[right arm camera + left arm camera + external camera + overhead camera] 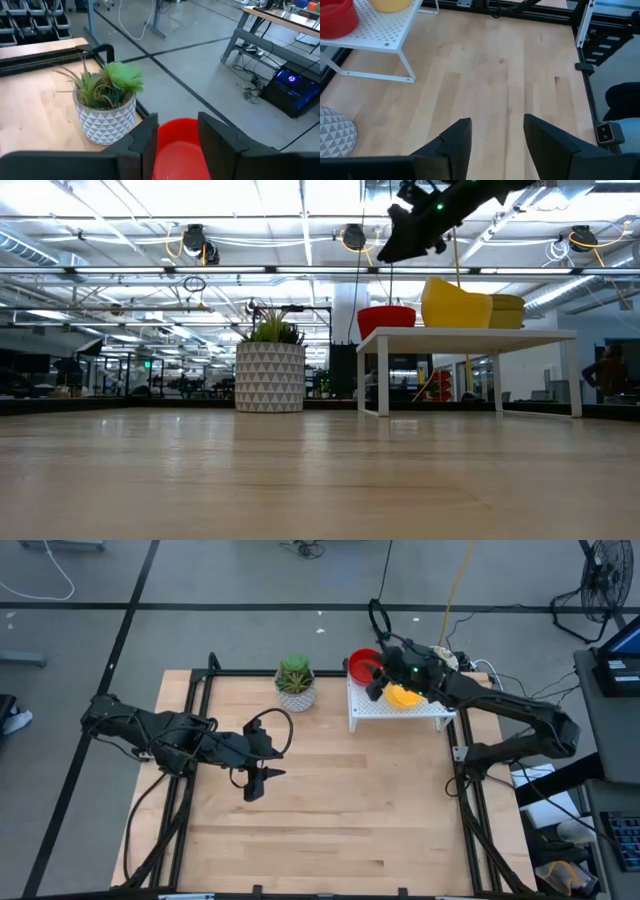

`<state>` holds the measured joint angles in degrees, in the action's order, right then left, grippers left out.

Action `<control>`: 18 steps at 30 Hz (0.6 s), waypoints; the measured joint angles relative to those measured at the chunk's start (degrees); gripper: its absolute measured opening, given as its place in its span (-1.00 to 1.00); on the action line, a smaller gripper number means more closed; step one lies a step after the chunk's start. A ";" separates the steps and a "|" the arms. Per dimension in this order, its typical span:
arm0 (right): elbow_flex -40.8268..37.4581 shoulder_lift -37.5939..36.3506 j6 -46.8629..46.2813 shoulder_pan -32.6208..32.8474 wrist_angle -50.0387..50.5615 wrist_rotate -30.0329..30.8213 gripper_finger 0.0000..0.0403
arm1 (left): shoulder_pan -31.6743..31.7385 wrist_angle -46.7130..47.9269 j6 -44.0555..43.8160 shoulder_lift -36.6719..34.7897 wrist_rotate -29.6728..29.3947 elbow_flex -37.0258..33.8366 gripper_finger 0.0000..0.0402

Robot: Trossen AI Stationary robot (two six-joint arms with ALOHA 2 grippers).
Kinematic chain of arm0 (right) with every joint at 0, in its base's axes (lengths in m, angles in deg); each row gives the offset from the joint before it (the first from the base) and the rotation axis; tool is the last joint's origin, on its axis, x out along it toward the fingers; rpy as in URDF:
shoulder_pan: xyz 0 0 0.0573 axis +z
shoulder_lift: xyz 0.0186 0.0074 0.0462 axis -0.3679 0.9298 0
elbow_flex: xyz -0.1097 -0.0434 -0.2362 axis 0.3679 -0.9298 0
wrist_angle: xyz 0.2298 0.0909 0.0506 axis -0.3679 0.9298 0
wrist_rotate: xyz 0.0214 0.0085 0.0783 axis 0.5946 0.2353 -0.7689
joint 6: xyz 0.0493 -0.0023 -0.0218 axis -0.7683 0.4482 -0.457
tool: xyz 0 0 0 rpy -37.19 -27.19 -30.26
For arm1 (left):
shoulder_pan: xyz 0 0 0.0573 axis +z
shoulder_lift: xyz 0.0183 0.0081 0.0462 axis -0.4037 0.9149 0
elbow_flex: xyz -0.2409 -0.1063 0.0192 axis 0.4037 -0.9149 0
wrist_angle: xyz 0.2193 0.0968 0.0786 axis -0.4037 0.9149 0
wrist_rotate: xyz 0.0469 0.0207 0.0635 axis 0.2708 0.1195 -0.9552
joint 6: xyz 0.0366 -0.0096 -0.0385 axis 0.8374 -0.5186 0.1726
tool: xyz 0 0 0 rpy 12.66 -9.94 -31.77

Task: Pick & Place Mini bowls
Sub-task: Return to Home Position

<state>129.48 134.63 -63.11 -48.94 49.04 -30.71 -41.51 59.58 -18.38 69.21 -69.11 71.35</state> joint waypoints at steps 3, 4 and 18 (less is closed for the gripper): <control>-2.67 -2.34 0.27 0.00 0.11 0.00 -0.39 | -0.06 0.15 -0.19 0.00 1.58 0.00 -0.08; -3.94 -3.09 0.48 0.00 0.02 0.00 -0.39 | -0.06 0.15 -0.19 -0.01 2.16 0.00 -0.08; -24.69 -11.78 -0.67 -0.13 -22.34 -0.20 -0.40 | -0.13 0.15 -1.94 -0.01 2.93 0.00 -0.08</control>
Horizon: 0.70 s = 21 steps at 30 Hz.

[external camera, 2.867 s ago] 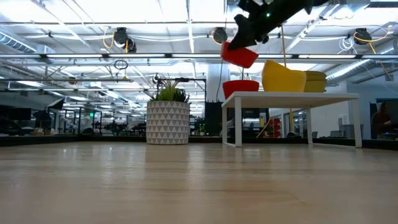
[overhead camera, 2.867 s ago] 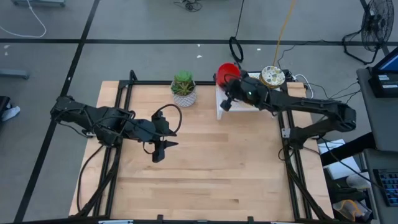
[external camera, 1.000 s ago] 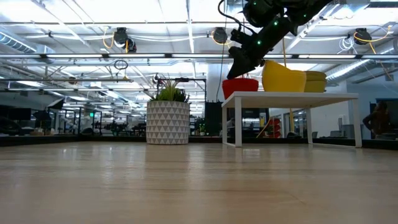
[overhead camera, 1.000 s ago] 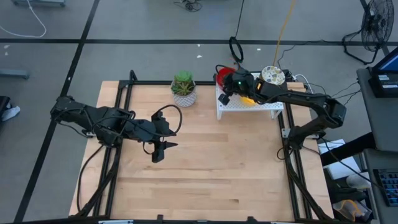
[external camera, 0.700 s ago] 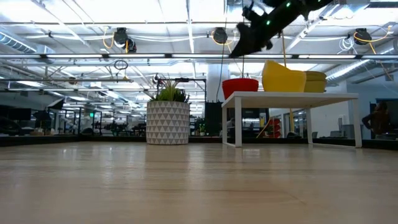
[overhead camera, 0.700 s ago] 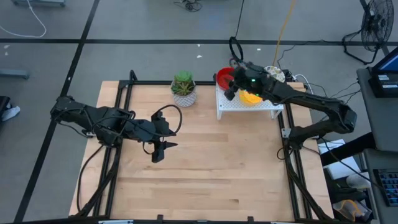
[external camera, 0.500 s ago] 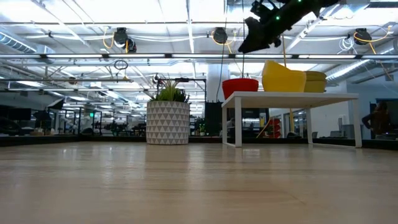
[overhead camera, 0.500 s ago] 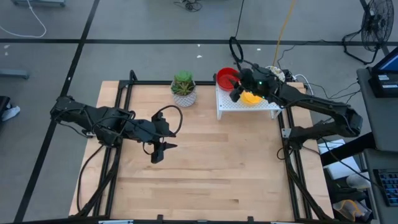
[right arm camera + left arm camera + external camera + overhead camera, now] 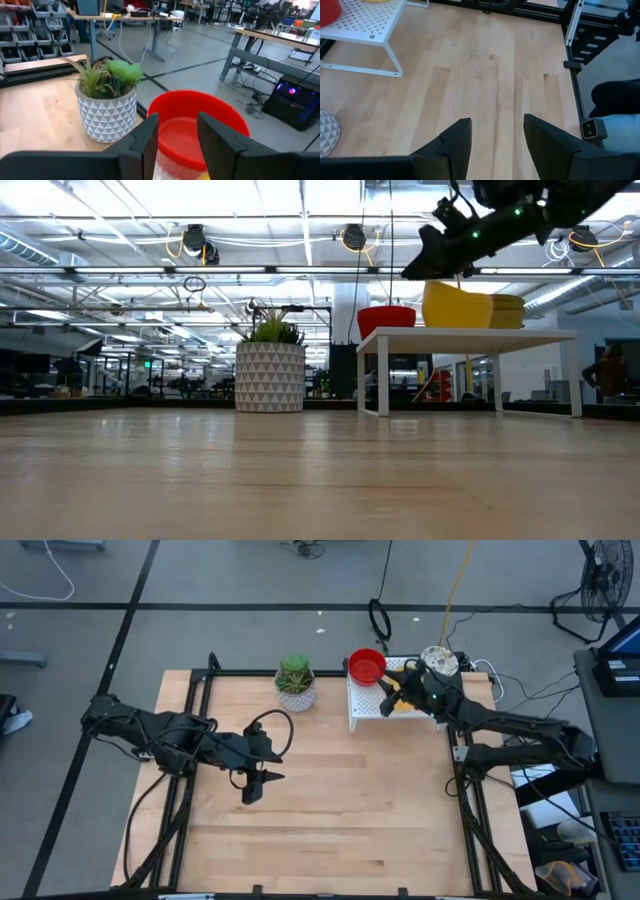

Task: Pick & Place Mini bowls
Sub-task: Return to Home Position

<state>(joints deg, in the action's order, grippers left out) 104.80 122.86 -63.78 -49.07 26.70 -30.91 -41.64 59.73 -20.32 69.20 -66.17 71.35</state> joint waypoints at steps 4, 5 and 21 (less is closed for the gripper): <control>-4.19 -0.08 -1.38 -0.04 -4.86 -0.02 -0.39 | 0.00 0.00 -0.05 0.00 -0.01 0.00 -0.08; -4.64 -0.08 -1.41 -0.04 -5.99 -0.02 -0.39 | 0.00 -0.02 -0.13 0.02 -0.01 0.00 -0.08; -4.98 -3.66 1.66 -2.90 -8.64 12.20 -0.39 | 0.00 -0.22 -1.45 0.00 2.84 0.00 -0.08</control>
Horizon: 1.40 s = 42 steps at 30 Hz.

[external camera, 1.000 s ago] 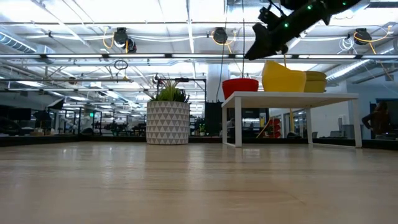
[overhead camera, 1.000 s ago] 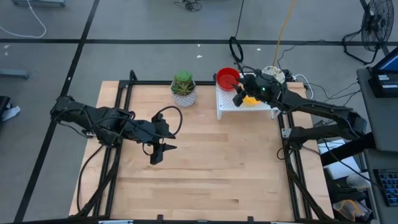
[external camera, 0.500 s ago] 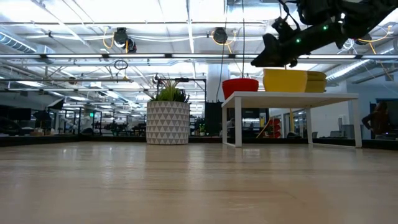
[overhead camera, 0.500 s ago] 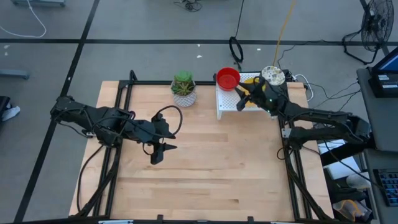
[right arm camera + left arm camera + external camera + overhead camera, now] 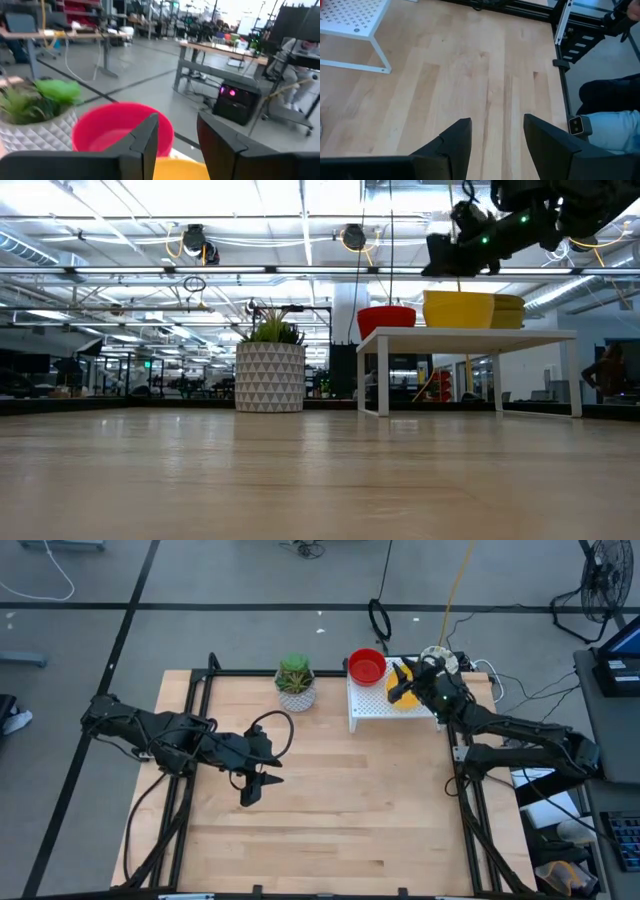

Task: Pick & Place Mini bowls
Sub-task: Return to Home Position

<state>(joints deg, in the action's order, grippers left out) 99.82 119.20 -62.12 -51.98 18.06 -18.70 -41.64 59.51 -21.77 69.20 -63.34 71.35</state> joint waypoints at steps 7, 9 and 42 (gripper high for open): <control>0.00 3.16 0.64 -2.05 0.82 4.51 -0.39 | 0.00 -0.04 -0.54 0.02 0.04 0.00 -0.08; 0.00 3.45 0.67 -2.32 1.86 4.39 -0.39 | 0.00 -0.04 -1.30 0.01 0.10 0.00 -0.08; 0.07 -19.08 -5.07 11.80 19.23 -8.00 -0.39 | -5.14 7.76 0.39 -11.99 -11.09 -0.02 -0.08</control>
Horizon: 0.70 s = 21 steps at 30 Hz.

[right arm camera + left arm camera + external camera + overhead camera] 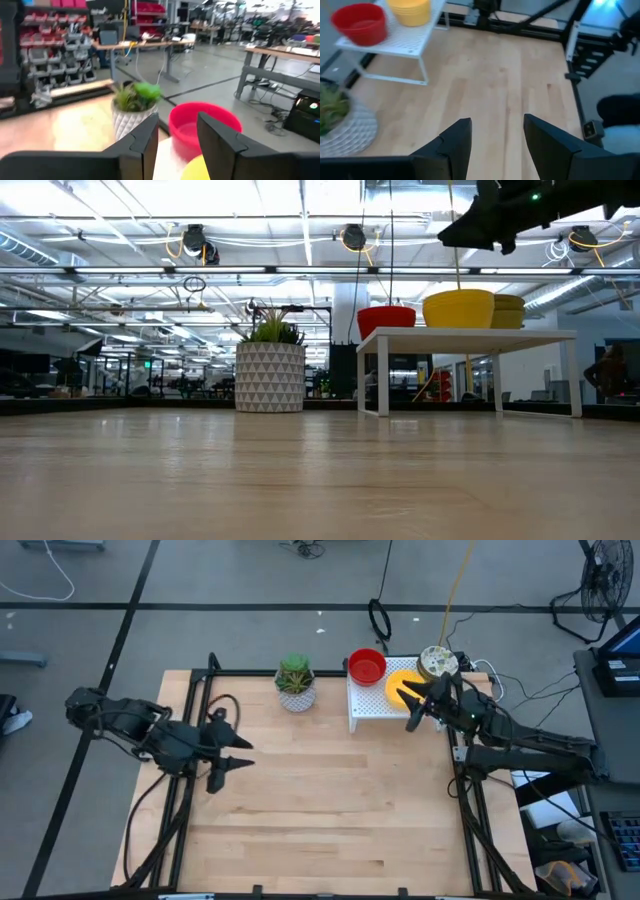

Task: Pick & Place Mini bowls
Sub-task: Return to Home Position

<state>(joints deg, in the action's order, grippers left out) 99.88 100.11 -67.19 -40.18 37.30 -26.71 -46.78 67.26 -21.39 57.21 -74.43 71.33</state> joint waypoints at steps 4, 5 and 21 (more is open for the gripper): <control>0.00 -1.97 -2.02 2.10 5.31 -0.02 -0.39 | -2.31 3.08 -3.26 -2.66 -4.52 0.00 -0.08; 0.00 -2.26 -3.20 2.53 6.38 -0.03 -0.39 | -2.81 3.43 -3.71 -3.17 -5.48 0.00 -0.08; -21.38 -5.47 -5.99 7.63 -20.94 -3.06 -0.39 | -5.68 -4.38 -10.70 -16.23 -9.95 -18.90 -0.08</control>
<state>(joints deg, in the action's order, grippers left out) 78.51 94.65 -73.18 -32.55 16.36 -29.77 -52.45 62.89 -32.09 40.98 -84.38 52.43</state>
